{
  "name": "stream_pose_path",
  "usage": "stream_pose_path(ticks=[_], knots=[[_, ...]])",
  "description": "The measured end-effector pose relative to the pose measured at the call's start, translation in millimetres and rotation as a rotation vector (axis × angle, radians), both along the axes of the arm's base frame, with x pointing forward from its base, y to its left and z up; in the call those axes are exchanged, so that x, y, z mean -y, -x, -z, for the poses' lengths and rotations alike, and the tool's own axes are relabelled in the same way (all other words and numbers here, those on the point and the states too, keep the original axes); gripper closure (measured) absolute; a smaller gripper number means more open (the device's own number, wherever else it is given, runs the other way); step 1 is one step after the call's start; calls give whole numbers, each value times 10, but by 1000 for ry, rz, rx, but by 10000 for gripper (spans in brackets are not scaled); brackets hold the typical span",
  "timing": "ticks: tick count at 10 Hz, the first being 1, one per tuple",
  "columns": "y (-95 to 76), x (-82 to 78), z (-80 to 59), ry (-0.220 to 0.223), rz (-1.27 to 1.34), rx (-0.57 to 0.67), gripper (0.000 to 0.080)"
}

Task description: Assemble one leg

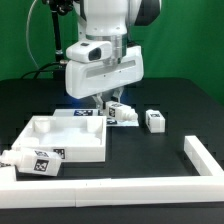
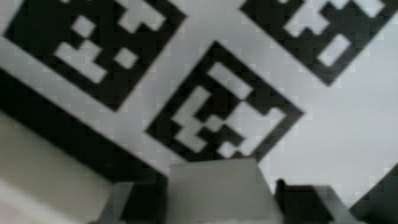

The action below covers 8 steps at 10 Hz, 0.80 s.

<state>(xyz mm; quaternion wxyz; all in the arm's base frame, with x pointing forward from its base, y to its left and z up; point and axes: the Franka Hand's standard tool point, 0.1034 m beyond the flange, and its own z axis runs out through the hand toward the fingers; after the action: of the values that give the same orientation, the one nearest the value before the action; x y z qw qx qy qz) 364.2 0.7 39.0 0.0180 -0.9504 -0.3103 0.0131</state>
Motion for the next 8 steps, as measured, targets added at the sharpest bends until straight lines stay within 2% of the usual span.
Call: stream_pose_path(ticks=[1, 3, 8], knots=[[-21, 3, 34, 1, 4, 17, 512], [98, 25, 193, 1, 5, -16, 512], [117, -37, 255, 1, 11, -30, 512]])
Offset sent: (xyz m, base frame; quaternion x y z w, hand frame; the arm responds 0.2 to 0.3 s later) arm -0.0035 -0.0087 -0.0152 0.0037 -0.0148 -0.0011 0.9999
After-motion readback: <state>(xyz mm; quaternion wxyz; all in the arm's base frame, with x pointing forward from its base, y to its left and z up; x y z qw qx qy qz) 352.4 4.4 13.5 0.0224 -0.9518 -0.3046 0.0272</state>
